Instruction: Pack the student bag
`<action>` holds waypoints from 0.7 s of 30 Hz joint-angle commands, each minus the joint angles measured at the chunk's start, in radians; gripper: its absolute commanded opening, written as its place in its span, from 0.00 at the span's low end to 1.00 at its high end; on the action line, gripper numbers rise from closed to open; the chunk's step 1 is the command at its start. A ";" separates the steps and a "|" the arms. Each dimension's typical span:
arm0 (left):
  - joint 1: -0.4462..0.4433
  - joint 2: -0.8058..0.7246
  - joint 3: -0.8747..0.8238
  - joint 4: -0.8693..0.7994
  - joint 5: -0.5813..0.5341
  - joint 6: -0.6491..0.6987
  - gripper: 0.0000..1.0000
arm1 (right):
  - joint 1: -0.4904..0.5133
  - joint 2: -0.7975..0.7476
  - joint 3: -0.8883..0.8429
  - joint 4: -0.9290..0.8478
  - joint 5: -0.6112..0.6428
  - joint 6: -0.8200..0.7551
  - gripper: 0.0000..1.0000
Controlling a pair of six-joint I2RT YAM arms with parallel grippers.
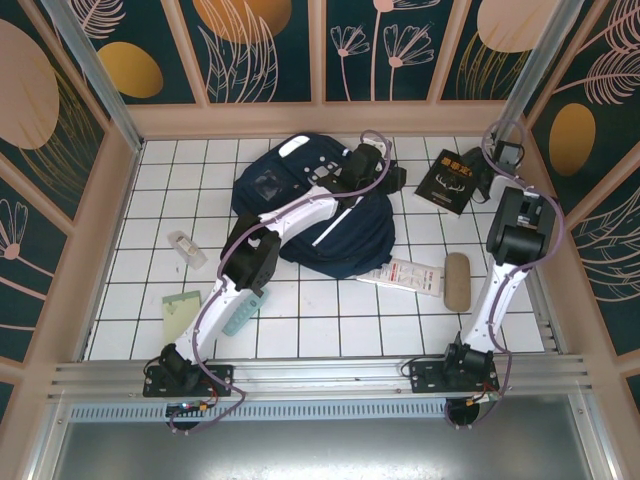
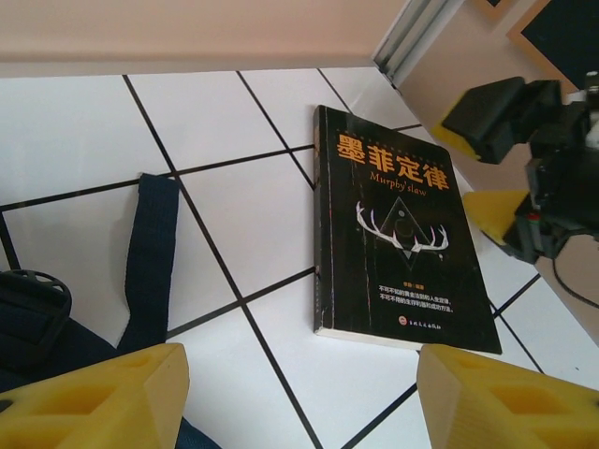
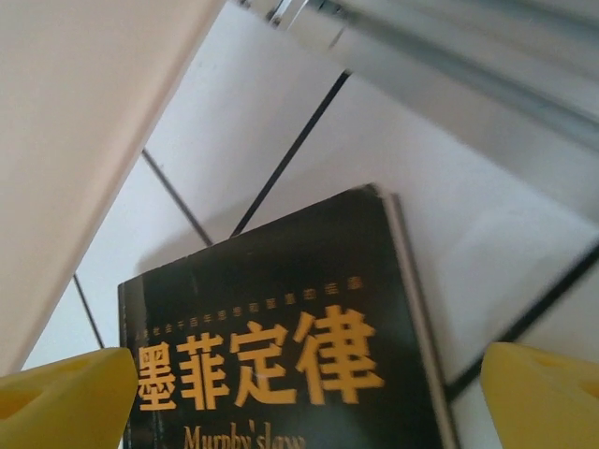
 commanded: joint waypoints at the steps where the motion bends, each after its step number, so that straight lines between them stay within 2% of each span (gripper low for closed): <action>1: 0.006 0.046 0.051 0.047 0.020 -0.019 0.68 | 0.039 0.002 0.032 -0.037 -0.124 -0.027 0.94; 6: 0.006 0.094 0.081 0.090 0.041 -0.053 0.72 | 0.097 -0.045 -0.045 -0.007 -0.158 -0.033 0.94; 11: 0.008 0.172 0.143 0.108 0.013 -0.082 0.73 | 0.156 -0.105 -0.131 0.010 -0.105 -0.054 0.93; 21: 0.015 0.290 0.208 0.187 0.057 -0.196 0.74 | 0.216 -0.209 -0.246 0.034 -0.051 -0.061 0.93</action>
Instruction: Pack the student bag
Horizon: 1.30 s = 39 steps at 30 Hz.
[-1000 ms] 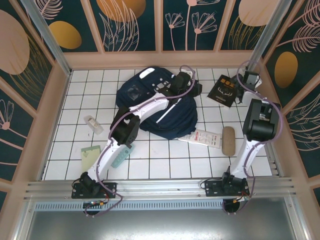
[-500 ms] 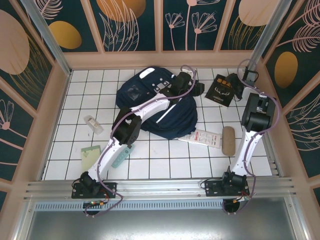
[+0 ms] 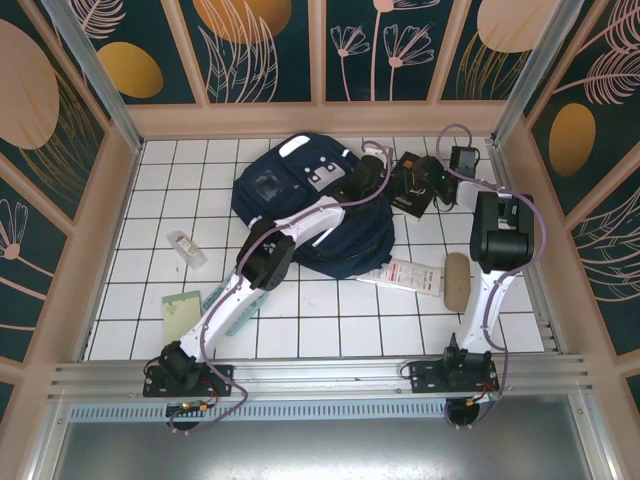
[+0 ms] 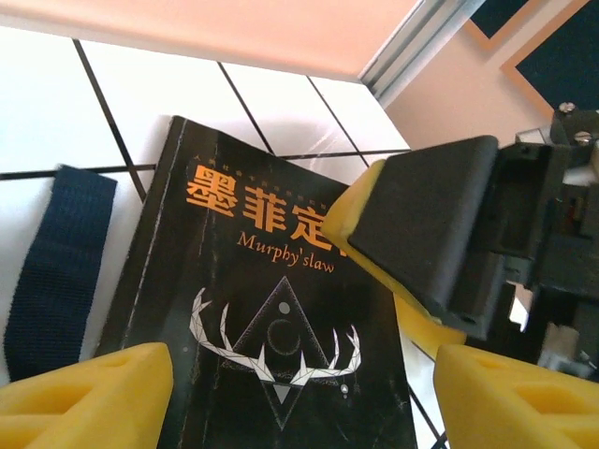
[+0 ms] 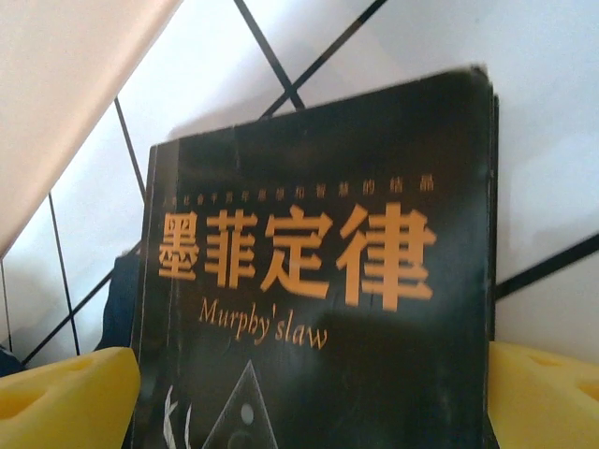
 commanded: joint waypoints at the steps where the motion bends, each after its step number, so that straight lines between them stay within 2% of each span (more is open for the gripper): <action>1: 0.015 0.062 0.039 -0.004 0.010 -0.059 0.74 | 0.009 -0.067 -0.027 0.003 0.013 -0.010 0.93; 5: 0.038 0.056 0.009 -0.142 -0.080 -0.046 0.72 | 0.006 -0.097 -0.043 -0.009 0.077 -0.004 0.94; 7: 0.063 0.030 -0.060 -0.196 -0.120 -0.055 0.72 | 0.001 -0.122 -0.063 -0.001 0.103 0.003 0.94; 12: 0.127 -0.088 -0.289 -0.224 -0.212 -0.077 0.70 | -0.001 -0.168 -0.093 0.008 0.140 0.001 0.94; 16: 0.138 -0.177 -0.375 -0.228 -0.261 -0.039 0.70 | -0.002 -0.175 -0.098 0.008 0.136 0.007 0.94; 18: 0.137 -0.205 -0.390 -0.212 -0.234 -0.029 0.70 | -0.001 -0.179 -0.102 0.014 0.129 0.012 0.94; 23: 0.135 -0.232 -0.386 -0.111 -0.026 -0.040 0.71 | 0.004 -0.183 -0.108 0.011 0.122 0.008 0.94; 27: 0.126 -0.227 -0.360 -0.022 0.088 -0.057 0.65 | 0.004 -0.180 -0.115 0.005 0.130 0.002 0.94; 32: 0.107 -0.163 -0.269 -0.006 0.120 -0.046 0.64 | 0.005 -0.145 -0.092 -0.013 0.119 -0.009 0.94; 39: 0.104 0.006 -0.053 -0.118 0.115 -0.078 0.64 | 0.011 -0.078 -0.028 -0.043 0.112 -0.041 0.94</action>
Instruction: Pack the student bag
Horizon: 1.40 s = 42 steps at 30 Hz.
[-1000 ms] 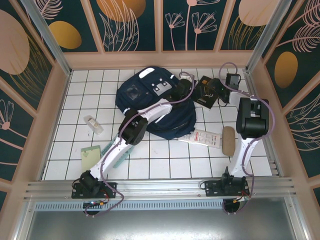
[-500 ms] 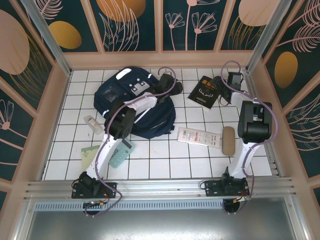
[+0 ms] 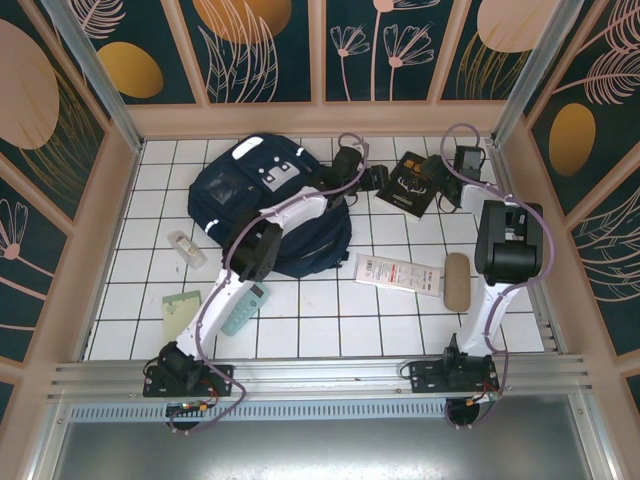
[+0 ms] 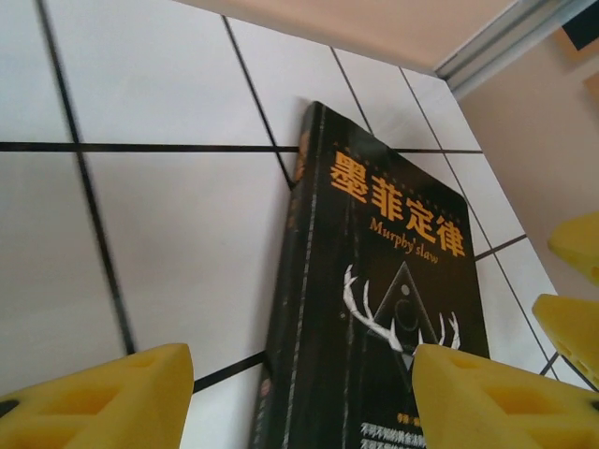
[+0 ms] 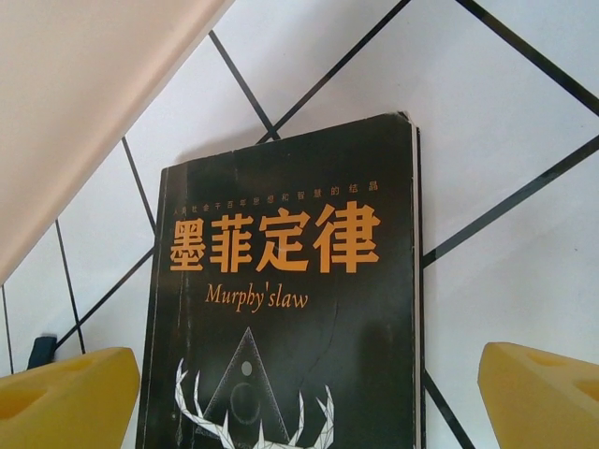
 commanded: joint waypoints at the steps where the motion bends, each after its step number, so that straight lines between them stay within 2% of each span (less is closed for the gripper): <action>1: 0.007 0.080 0.062 -0.054 0.033 -0.031 0.64 | 0.015 0.053 0.060 -0.035 -0.004 -0.038 0.94; 8: 0.006 0.082 0.045 -0.059 0.046 -0.030 0.64 | 0.045 0.131 0.126 -0.068 -0.035 -0.054 0.93; 17: -0.008 0.045 -0.006 -0.059 0.148 -0.033 0.62 | 0.117 0.149 0.155 -0.057 -0.122 -0.102 0.90; 25: -0.037 -0.149 -0.294 0.016 0.160 -0.043 0.61 | 0.140 0.097 0.097 -0.042 -0.128 -0.090 0.90; 29: -0.050 -0.236 -0.423 0.044 0.119 -0.051 0.61 | 0.140 0.061 0.044 -0.021 -0.120 -0.085 0.90; 32: -0.050 -0.270 -0.443 0.010 0.029 -0.035 0.62 | 0.140 0.035 0.018 -0.023 -0.093 -0.084 0.90; 39: -0.048 -0.201 -0.289 -0.139 -0.112 0.011 0.64 | 0.145 -0.059 -0.066 -0.026 0.001 -0.092 0.90; 42: -0.044 -0.161 -0.235 -0.182 -0.147 0.006 0.64 | 0.149 -0.097 -0.118 -0.012 0.031 -0.101 0.82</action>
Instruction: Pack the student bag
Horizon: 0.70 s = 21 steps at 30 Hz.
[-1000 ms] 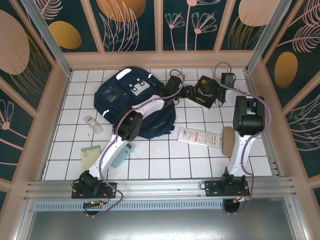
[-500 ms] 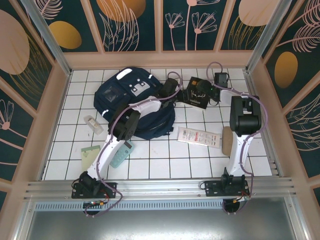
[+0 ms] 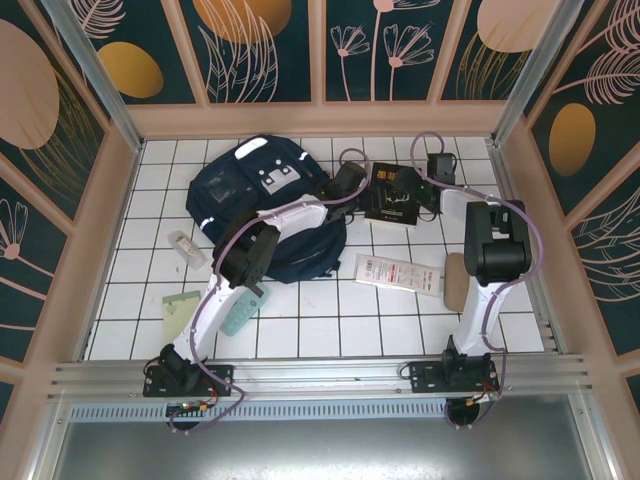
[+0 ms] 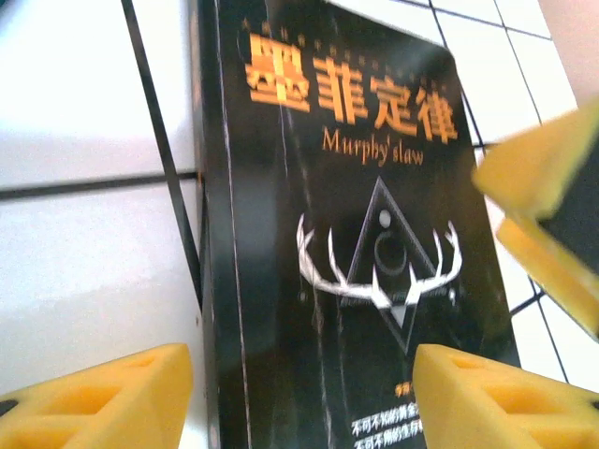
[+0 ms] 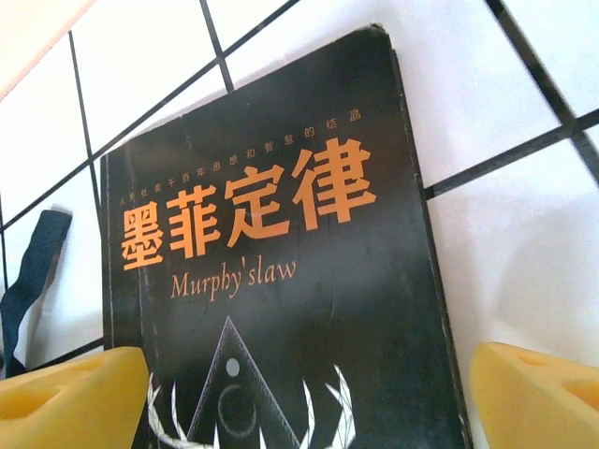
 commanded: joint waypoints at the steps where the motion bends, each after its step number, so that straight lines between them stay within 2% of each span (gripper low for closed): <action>1: 0.010 0.062 0.090 -0.095 -0.076 0.016 0.63 | 0.011 -0.081 -0.062 0.014 0.056 -0.006 0.78; 5: 0.011 0.090 0.120 -0.113 -0.085 0.011 0.63 | 0.013 -0.089 -0.117 0.040 0.052 0.001 0.64; 10: 0.011 0.118 0.156 -0.144 -0.084 0.014 0.63 | 0.014 -0.062 -0.134 0.041 0.068 0.005 0.59; 18: 0.010 0.129 0.159 -0.131 0.003 0.002 0.63 | 0.034 -0.022 -0.108 0.042 0.039 -0.015 0.36; 21: 0.010 0.128 0.161 -0.111 0.073 -0.025 0.63 | 0.042 -0.014 -0.102 0.040 0.039 -0.016 0.34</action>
